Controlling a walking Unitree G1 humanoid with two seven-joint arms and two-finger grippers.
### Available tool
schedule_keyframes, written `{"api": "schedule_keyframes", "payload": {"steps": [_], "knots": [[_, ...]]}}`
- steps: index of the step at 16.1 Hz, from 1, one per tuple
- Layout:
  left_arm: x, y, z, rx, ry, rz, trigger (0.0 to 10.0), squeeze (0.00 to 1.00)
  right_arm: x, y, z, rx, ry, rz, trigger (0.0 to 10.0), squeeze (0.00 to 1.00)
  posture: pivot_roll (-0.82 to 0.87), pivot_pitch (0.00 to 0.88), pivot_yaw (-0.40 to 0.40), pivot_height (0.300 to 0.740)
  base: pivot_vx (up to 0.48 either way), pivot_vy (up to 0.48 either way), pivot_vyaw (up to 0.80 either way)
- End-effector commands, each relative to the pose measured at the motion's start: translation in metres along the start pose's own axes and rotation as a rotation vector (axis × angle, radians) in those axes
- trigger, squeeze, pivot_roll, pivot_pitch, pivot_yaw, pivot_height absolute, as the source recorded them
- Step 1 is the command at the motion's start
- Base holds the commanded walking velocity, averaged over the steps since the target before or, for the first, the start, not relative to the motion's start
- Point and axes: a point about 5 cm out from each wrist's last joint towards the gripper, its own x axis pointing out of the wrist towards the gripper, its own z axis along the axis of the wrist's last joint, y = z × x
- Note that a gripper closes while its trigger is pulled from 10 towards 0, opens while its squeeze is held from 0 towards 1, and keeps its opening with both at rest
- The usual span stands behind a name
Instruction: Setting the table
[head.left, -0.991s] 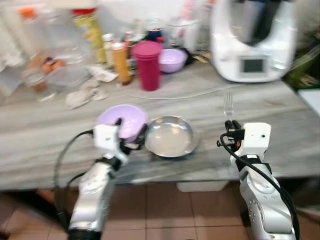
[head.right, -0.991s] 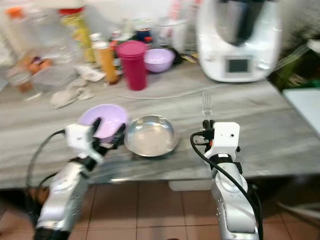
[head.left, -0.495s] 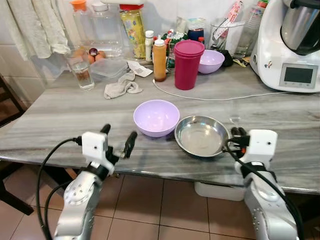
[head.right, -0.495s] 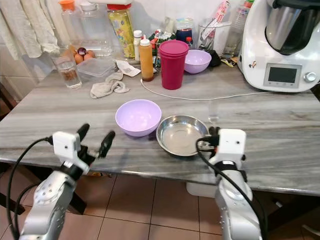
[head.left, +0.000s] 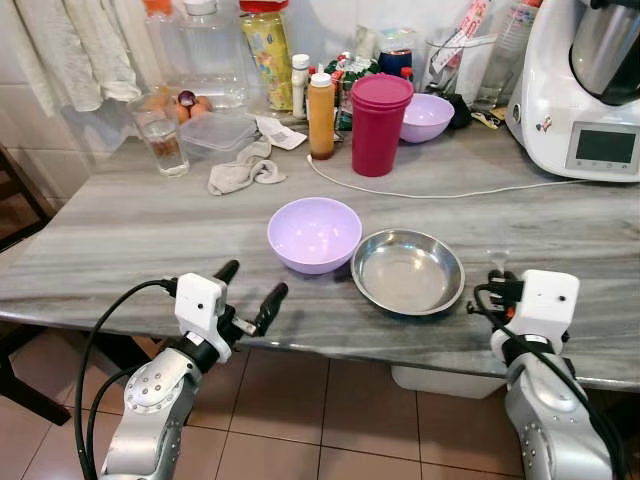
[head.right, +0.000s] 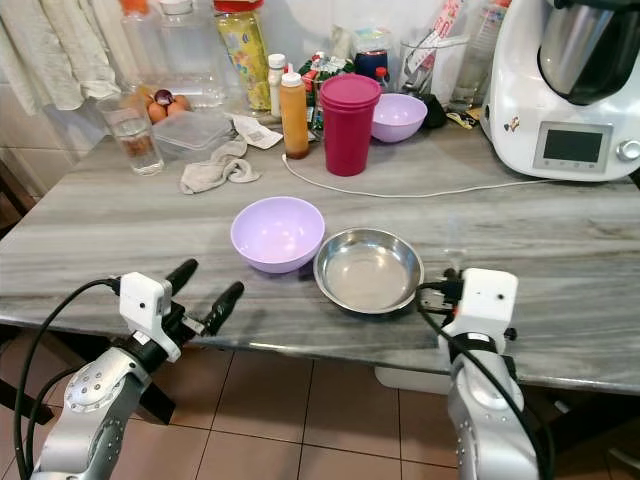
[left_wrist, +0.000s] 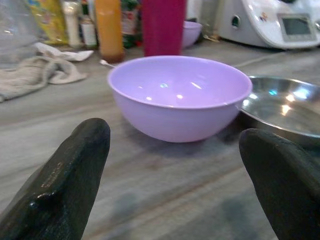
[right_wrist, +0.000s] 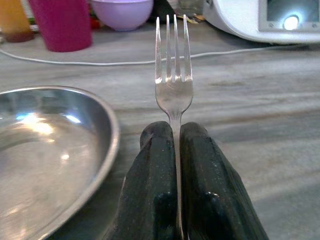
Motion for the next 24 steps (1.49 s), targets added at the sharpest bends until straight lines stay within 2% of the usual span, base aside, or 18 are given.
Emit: {"api": "schedule_keyframes", "payload": {"steps": [1, 3, 7, 9, 14, 16, 24], "knots": [[0.000, 0.000, -0.002, 0.004, 0.023, -0.037, 10.0, 0.00, 0.005, -0.001, 0.002, -0.002, 0.012, 0.002, 10.0, 0.00, -0.36, 0.082, 0.065, 0.740, 0.000, 0.000, 0.00], [0.001, -0.003, -0.004, -0.003, 0.033, -0.077, 10.0, 0.00, 0.010, -0.005, 0.000, 0.006, 0.039, -0.005, 10.0, 0.00, -0.36, 0.084, 0.068, 0.740, 0.000, 0.000, 0.00], [0.000, -0.017, -0.003, -0.029, 0.017, -0.232, 10.0, 0.00, 0.018, -0.014, 0.000, 0.018, 0.071, -0.011, 10.0, 0.00, -0.37, 0.083, 0.065, 0.740, 0.000, 0.000, 0.00], [0.000, -0.019, -0.003, -0.022, 0.025, -0.257, 10.0, 0.00, 0.021, -0.015, -0.001, 0.027, 0.089, -0.006, 10.0, 0.00, -0.36, 0.084, 0.064, 0.740, 0.000, 0.000, 0.00], [0.000, -0.023, -0.004, -0.032, 0.022, -0.290, 10.0, 0.00, 0.027, -0.008, -0.006, 0.045, 0.125, 0.051, 10.0, 0.00, -0.36, 0.083, 0.061, 0.740, 0.000, 0.000, 0.00], [0.001, -0.025, -0.003, -0.036, 0.012, -0.317, 10.0, 0.00, 0.030, 0.001, -0.007, 0.051, 0.132, 0.096, 10.0, 0.00, -0.36, 0.084, 0.062, 0.740, 0.000, 0.000, 0.00], [0.001, -0.028, -0.002, -0.036, 0.010, -0.355, 10.0, 0.00, 0.041, 0.013, -0.011, 0.059, 0.166, 0.150, 10.0, 0.00, -0.35, 0.081, 0.059, 0.740, 0.000, 0.000, 0.00]]}}
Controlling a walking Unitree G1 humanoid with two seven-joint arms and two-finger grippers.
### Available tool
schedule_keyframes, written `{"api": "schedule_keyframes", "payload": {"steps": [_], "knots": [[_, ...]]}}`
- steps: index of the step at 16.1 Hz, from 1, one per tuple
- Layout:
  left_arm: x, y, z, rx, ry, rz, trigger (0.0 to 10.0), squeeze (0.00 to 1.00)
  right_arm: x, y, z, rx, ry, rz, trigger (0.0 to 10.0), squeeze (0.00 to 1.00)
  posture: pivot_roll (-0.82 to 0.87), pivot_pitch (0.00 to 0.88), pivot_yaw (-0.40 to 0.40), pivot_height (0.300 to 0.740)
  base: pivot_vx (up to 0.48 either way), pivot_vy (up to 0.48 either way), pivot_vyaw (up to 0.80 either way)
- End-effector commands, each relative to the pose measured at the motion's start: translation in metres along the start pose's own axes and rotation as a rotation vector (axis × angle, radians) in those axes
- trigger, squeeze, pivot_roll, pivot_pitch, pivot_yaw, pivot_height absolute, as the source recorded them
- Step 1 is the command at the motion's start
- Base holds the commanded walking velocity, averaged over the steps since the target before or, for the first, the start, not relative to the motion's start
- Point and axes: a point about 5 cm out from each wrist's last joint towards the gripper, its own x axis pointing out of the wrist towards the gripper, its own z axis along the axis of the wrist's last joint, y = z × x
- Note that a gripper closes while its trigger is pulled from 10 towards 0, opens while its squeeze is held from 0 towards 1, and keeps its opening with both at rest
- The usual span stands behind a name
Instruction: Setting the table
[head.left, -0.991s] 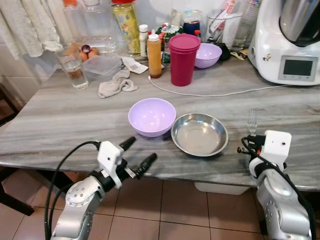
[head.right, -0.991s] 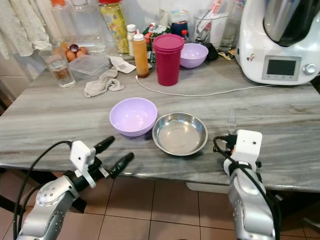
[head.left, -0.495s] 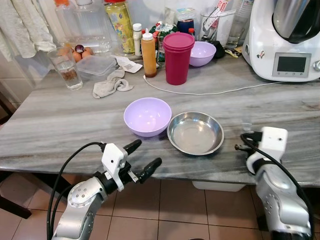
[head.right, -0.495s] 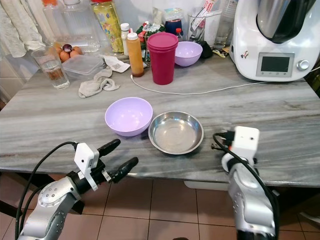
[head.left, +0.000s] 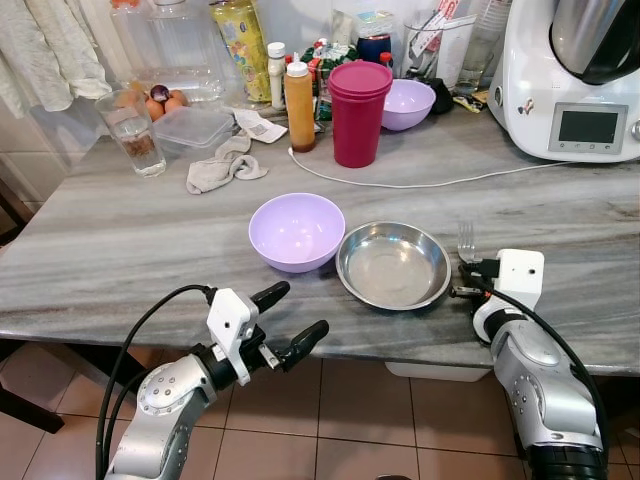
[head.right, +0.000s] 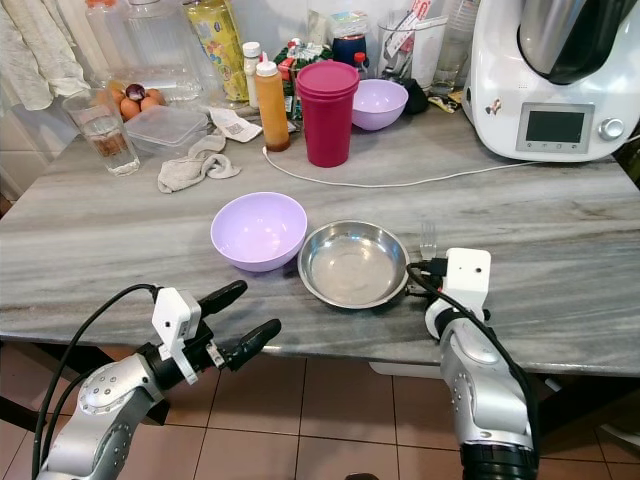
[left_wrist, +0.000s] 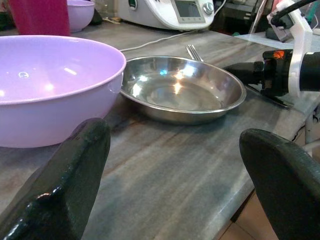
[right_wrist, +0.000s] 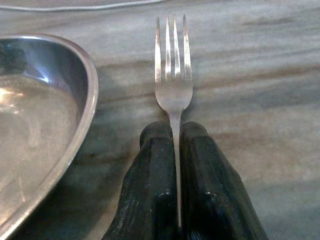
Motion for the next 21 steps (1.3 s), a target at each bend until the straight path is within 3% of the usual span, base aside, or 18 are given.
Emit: {"api": "schedule_keyframes", "payload": {"steps": [1, 7, 8, 9, 10, 21], "knots": [[-0.002, -0.002, 0.004, 0.009, -0.006, -0.020, 10.0, 0.00, 0.001, 0.004, -0.001, 0.013, 0.003, 0.020, 10.0, 0.00, -0.35, 0.081, 0.058, 0.740, 0.000, 0.000, 0.00], [0.001, -0.007, 0.008, 0.002, -0.019, -0.085, 10.0, 0.00, 0.003, 0.004, -0.005, 0.010, 0.018, 0.035, 10.0, 0.00, -0.35, 0.078, 0.058, 0.740, 0.000, 0.000, 0.00], [0.001, -0.008, 0.009, 0.003, -0.019, -0.087, 10.0, 0.00, 0.003, 0.004, -0.006, 0.011, 0.018, 0.038, 10.0, 0.41, -0.35, 0.074, 0.057, 0.740, 0.000, 0.000, 0.00], [0.002, -0.008, 0.009, 0.003, -0.018, -0.087, 10.0, 0.00, 0.003, 0.003, -0.006, 0.011, 0.019, 0.039, 10.0, 0.65, -0.35, 0.074, 0.057, 0.740, 0.000, 0.000, 0.00], [0.002, -0.008, 0.009, 0.004, -0.018, -0.088, 10.0, 0.00, 0.003, 0.003, -0.006, 0.012, 0.019, 0.040, 10.0, 1.00, -0.35, 0.074, 0.057, 0.740, 0.000, 0.000, 0.00], [0.003, -0.012, 0.007, 0.000, -0.012, -0.090, 10.0, 0.00, -0.001, 0.000, 0.004, 0.005, -0.027, 0.033, 10.0, 1.00, -0.36, 0.073, 0.054, 0.740, 0.000, 0.000, 0.00]]}}
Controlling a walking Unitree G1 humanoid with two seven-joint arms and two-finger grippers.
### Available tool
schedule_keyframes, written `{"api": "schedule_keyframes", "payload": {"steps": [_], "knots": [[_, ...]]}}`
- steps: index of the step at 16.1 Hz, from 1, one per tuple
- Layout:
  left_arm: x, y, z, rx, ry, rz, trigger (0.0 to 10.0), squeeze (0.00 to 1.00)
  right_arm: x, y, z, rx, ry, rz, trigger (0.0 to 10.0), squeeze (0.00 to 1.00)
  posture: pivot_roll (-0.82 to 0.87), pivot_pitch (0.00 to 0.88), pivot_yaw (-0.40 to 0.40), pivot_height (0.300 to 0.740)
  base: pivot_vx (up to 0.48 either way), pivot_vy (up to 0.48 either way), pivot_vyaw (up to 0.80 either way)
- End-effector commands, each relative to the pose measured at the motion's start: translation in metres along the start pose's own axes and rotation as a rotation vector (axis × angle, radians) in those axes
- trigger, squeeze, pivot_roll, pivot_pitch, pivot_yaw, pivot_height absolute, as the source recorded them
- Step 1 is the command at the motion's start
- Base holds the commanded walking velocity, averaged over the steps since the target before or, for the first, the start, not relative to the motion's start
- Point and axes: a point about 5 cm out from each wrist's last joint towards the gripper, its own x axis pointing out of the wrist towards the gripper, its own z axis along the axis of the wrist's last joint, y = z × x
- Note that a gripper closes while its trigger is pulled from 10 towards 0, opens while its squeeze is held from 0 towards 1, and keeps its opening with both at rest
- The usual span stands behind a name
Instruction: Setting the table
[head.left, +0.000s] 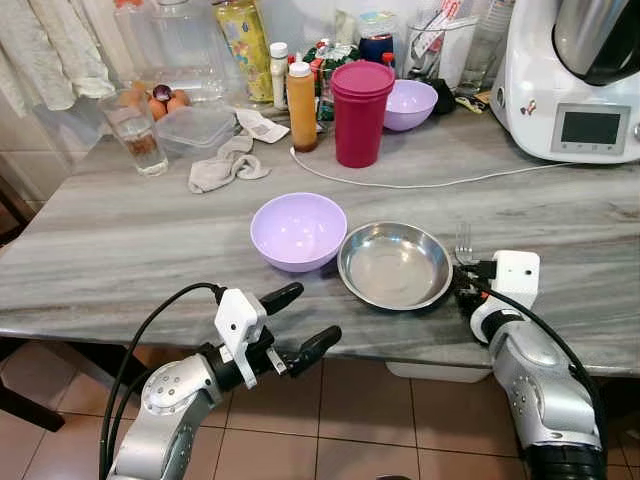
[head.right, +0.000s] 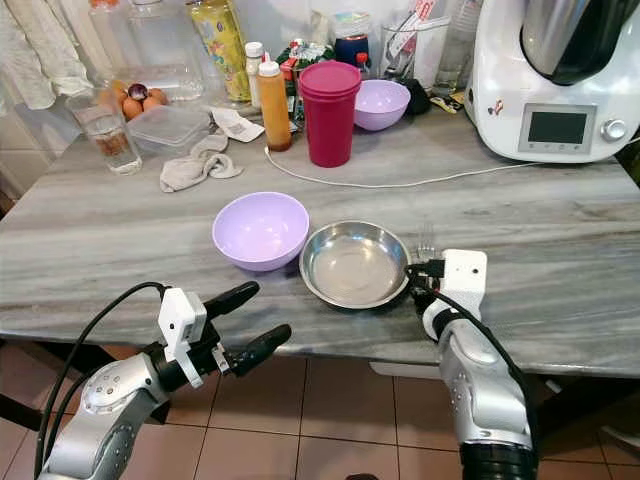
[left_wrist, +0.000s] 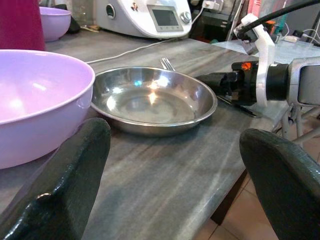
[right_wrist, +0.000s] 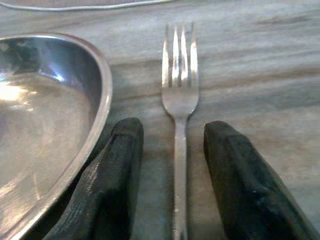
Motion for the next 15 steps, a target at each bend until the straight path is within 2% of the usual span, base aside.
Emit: {"api": "schedule_keyframes", "payload": {"steps": [1, 6, 11, 15], "knots": [[-0.001, -0.001, 0.000, 0.009, 0.012, -0.009, 10.0, 0.00, -0.003, 0.000, 0.005, 0.001, -0.020, -0.002, 10.0, 1.00, -0.36, 0.073, 0.053, 0.740, 0.000, 0.000, 0.00], [0.002, -0.001, 0.003, 0.013, 0.005, -0.009, 10.0, 0.00, -0.012, 0.001, 0.012, -0.019, -0.066, -0.004, 10.0, 1.00, -0.36, 0.073, 0.054, 0.740, 0.000, 0.000, 0.00], [0.003, -0.001, 0.006, 0.016, -0.005, -0.007, 10.0, 0.00, -0.024, 0.006, 0.025, -0.042, -0.167, -0.030, 10.0, 1.00, -0.36, 0.069, 0.058, 0.740, 0.000, 0.000, 0.00], [0.002, -0.002, 0.008, 0.020, -0.008, 0.002, 10.0, 0.00, -0.028, 0.014, 0.018, -0.043, -0.153, -0.029, 10.0, 1.00, -0.35, 0.064, 0.058, 0.740, 0.000, 0.000, 0.00]]}}
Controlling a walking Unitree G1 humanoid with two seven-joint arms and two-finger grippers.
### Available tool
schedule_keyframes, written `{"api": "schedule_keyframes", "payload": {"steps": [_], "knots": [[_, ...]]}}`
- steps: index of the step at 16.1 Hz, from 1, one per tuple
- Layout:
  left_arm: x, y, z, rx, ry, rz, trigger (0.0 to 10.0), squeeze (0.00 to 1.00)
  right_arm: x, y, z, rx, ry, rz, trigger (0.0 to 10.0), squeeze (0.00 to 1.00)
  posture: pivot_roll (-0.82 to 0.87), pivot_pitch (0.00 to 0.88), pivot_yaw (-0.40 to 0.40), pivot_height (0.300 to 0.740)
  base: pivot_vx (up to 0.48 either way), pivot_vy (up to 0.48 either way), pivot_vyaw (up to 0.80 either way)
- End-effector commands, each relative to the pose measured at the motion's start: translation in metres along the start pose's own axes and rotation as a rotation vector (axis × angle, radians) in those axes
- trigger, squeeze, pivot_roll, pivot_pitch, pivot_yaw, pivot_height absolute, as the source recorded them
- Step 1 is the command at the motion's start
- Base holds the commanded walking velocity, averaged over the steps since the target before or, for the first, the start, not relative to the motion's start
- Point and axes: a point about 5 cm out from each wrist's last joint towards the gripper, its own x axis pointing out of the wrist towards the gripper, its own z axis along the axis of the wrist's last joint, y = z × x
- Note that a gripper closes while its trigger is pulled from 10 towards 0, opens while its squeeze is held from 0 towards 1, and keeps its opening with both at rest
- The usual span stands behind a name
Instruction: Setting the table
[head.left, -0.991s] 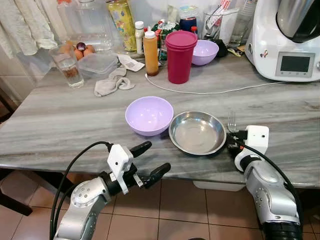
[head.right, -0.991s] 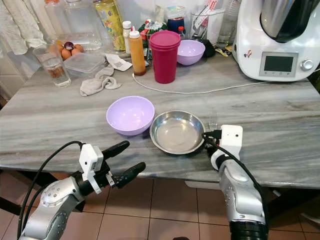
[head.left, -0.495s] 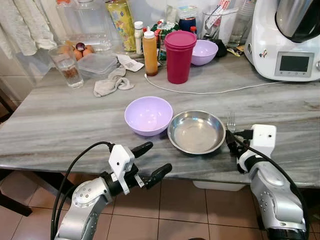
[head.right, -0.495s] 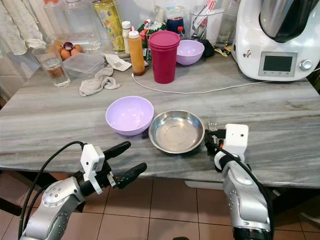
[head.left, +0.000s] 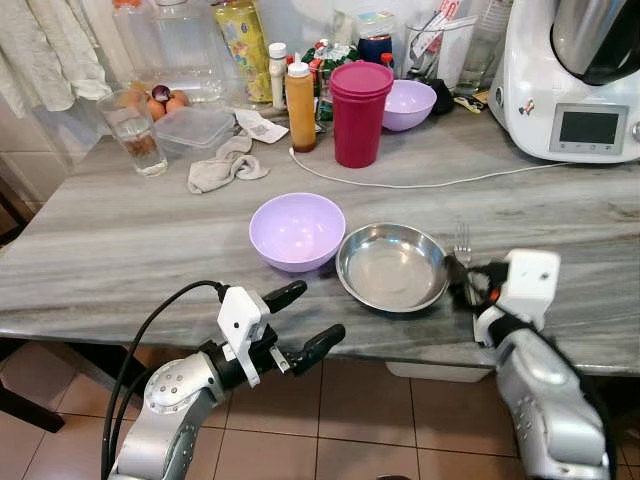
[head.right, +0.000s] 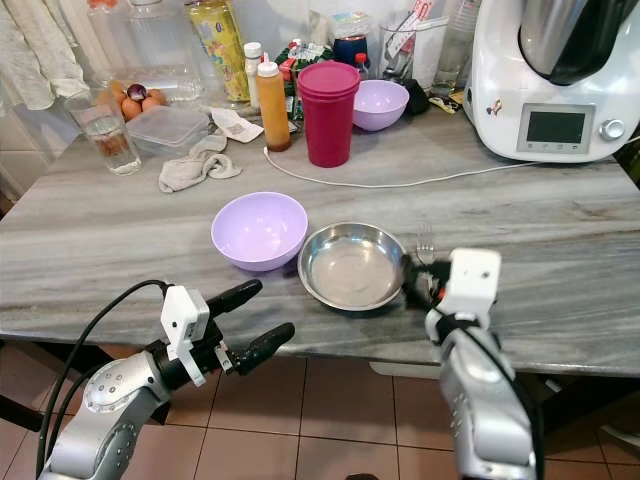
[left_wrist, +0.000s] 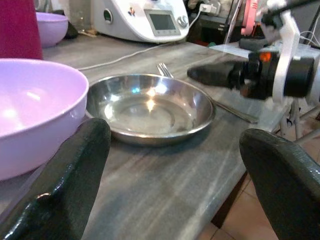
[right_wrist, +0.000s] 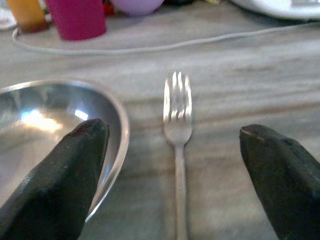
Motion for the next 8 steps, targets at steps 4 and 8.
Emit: {"api": "schedule_keyframes", "payload": {"steps": [4, 8], "knots": [[-0.001, 0.003, 0.013, 0.029, -0.027, 0.036, 10.0, 0.00, -0.007, 0.006, 0.019, -0.037, -0.128, -0.008, 10.0, 1.00, -0.35, 0.061, 0.056, 0.740, 0.000, 0.000, 0.00], [-0.004, 0.012, 0.023, 0.023, -0.089, 0.166, 10.0, 0.00, -0.019, 0.010, 0.028, -0.088, -0.176, 0.004, 10.0, 1.00, -0.34, 0.056, 0.054, 0.740, 0.000, 0.000, 0.00]]}}
